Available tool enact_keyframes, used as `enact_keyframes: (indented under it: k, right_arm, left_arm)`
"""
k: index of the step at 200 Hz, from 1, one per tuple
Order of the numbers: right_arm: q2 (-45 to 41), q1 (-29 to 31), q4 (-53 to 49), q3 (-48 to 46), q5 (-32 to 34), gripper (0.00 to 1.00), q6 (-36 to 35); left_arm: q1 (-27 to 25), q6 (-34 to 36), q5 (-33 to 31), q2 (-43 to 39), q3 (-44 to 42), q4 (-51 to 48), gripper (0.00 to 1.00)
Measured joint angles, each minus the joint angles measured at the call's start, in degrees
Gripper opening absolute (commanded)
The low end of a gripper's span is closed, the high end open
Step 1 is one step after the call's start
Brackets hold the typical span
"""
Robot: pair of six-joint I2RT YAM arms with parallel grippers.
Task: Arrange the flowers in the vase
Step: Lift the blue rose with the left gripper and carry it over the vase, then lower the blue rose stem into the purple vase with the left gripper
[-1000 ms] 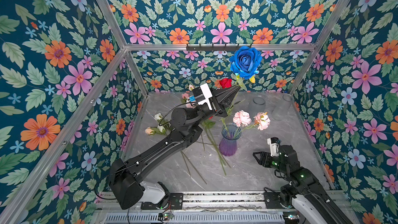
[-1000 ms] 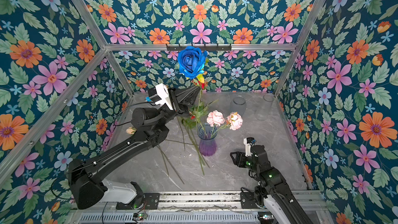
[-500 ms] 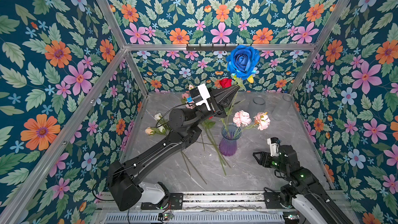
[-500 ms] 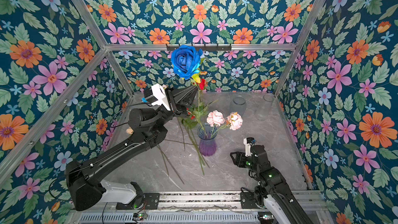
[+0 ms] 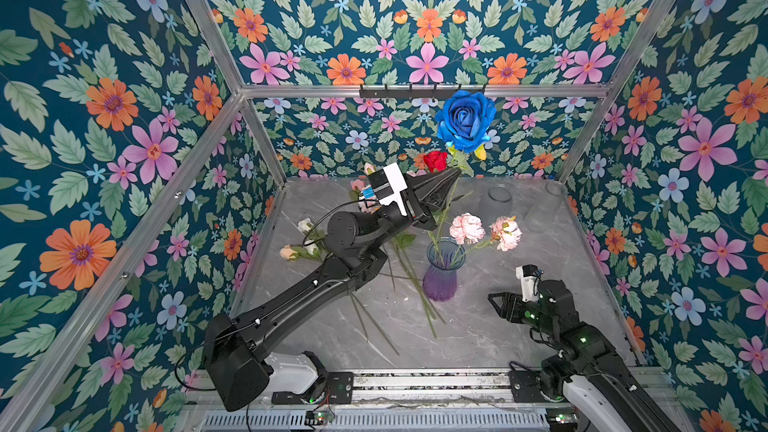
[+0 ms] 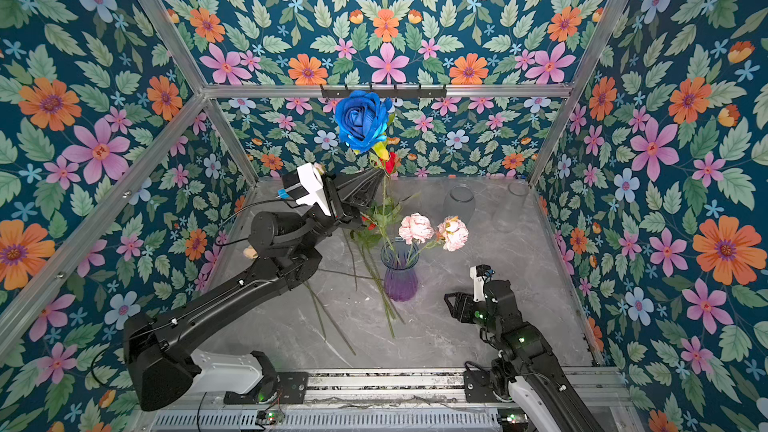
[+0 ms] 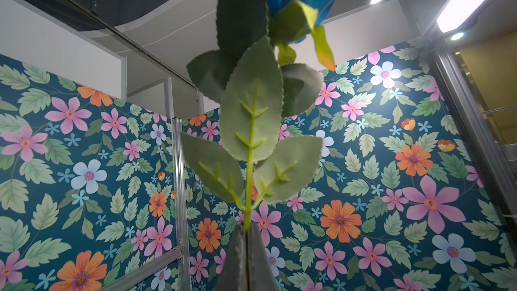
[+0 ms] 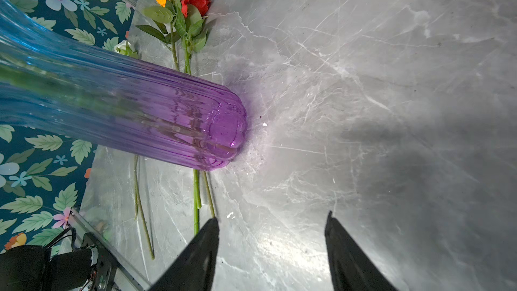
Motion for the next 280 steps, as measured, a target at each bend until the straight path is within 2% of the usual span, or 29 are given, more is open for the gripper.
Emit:
enact_keyframes:
  k: [85,117,123,135,148,155,162,212,280]
  right_arm:
    - [-0.6,0.0,0.0,-0.1,0.0,0.62,0.0]
    - [-0.8,0.0,0.0,-0.1,0.0,0.62,0.0]
    - [-0.9,0.0,0.0,-0.1,0.0,0.62,0.0]
    - [-0.9,0.0,0.0,-0.1,0.0,0.62,0.0]
    - [-0.9,0.0,0.0,-0.1,0.0,0.62,0.5]
    - [-0.9,0.0,0.0,-0.1,0.0,0.62,0.5]
    - [-0.9,0.0,0.0,-0.1,0.0,0.62,0.5]
    - [-0.9,0.0,0.0,-0.1,0.0,0.62,0.5]
    - [-0.2,0.0,0.0,-0.1,0.0,0.62,0.6]
  left_arm:
    - [0.0,-4.0,-5.3,3.2,-7.1,1.2,0.00]
    - [0.0,-4.0,-6.5,3.9,-7.1,-0.8,0.00]
    - [0.0,-3.8,-6.7,3.9,-6.6,-2.0,0.08]
    - [0.0,-2.7,-7.4,4.0,-5.5,-4.4,0.36]
    - [0.0,-2.5,-8.0,4.0,-4.4,-7.0,0.62]
    - [0.0,-2.3,-8.0,4.0,-4.0,-8.3,0.71]
    - [0.0,-2.0,-8.2,3.9,-3.8,-9.5,0.76]
    - [0.0,-0.9,-11.5,0.8,-3.9,-18.7,0.74]
    - [0.0,-0.8,-20.4,-8.0,-3.9,-35.6,0.76]
